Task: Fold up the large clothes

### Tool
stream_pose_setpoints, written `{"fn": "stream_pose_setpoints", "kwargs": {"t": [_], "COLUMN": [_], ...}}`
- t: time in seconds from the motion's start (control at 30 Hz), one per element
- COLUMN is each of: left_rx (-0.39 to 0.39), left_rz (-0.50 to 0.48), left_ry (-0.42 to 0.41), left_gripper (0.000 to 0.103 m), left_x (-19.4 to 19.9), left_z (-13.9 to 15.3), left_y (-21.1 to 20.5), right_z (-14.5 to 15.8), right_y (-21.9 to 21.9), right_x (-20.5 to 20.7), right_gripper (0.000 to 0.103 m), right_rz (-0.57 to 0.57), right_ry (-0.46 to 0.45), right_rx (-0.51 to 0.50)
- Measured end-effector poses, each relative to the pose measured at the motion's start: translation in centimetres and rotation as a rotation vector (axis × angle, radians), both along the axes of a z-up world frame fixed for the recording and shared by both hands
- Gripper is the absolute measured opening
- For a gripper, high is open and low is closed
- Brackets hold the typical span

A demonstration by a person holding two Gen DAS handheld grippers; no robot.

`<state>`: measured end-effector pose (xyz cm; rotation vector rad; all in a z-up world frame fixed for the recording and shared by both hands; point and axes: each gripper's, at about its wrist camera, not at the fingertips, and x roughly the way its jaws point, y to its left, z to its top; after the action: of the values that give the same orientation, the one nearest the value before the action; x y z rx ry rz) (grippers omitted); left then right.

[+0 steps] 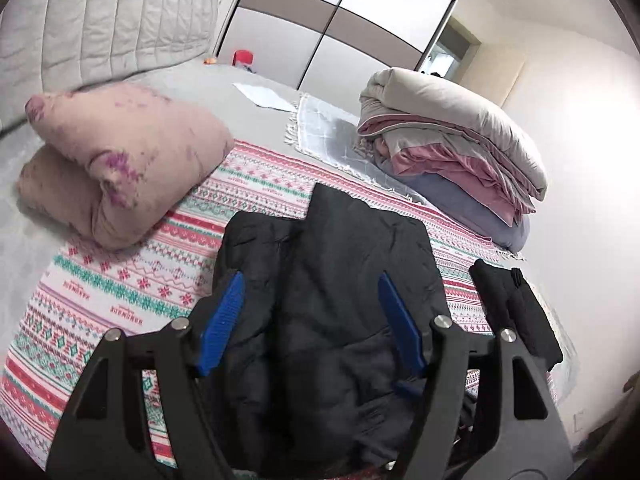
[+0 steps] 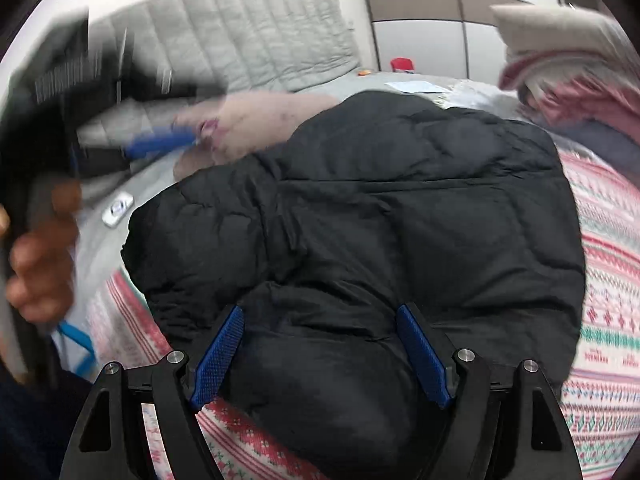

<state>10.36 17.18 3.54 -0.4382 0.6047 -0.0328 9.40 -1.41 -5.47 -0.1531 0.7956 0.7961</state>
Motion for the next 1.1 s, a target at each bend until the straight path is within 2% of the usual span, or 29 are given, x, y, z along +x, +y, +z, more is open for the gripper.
{"fn": "stream_pose_setpoints", "kwargs": {"t": [0.1,0.37,0.47,0.57,0.6,0.7,0.8,0.9,1.0,1.1], "left_rx": [0.04,0.156,0.205,0.216,0.221,0.227,0.257,0.265,0.296,0.294], "left_rz": [0.005,0.104,0.106,0.116,0.118,0.114,0.109,0.101,0.099,0.102], "left_ry": [0.065,0.239,0.316,0.332,0.335,0.351,0.369,0.372,0.381,0.387], "left_gripper": [0.07,0.07,0.06,0.046,0.041,0.035,0.033,0.033,0.033,0.034], "left_x": [1.1,4.1,4.9,4.6,4.4,4.0,3.6,3.3,3.1,2.9], "left_z": [-1.2,-5.3,-7.1,-7.7,-7.7,-8.5,-9.4,-10.3,-11.0,-10.9], "left_y": [-0.6,-0.9,-1.1,-0.6,-0.5,-0.3,-0.3,-0.4,-0.5,-0.2], "right_z": [-1.0,-3.0,-2.5,-0.4,0.4,2.7,2.5,0.6,-1.2,-2.3], "right_y": [1.5,3.5,2.7,0.3,-0.8,-5.2,-8.6,-8.6,-6.0,-4.6], "right_x": [0.5,0.4,0.9,1.7,2.0,3.7,6.1,7.9,8.5,9.5], "right_gripper": [0.08,0.081,0.081,0.081,0.081,0.081,0.081,0.08,0.08,0.081], "right_rz": [0.019,0.012,0.035,0.046,0.031,-0.089,-0.224,-0.242,-0.214,-0.216], "right_ry": [0.02,0.042,0.064,0.124,0.124,0.098,0.143,0.214,0.212,0.229], "right_rx": [-0.002,-0.022,-0.011,0.054,0.085,0.189,0.249,0.221,0.081,0.014]}}
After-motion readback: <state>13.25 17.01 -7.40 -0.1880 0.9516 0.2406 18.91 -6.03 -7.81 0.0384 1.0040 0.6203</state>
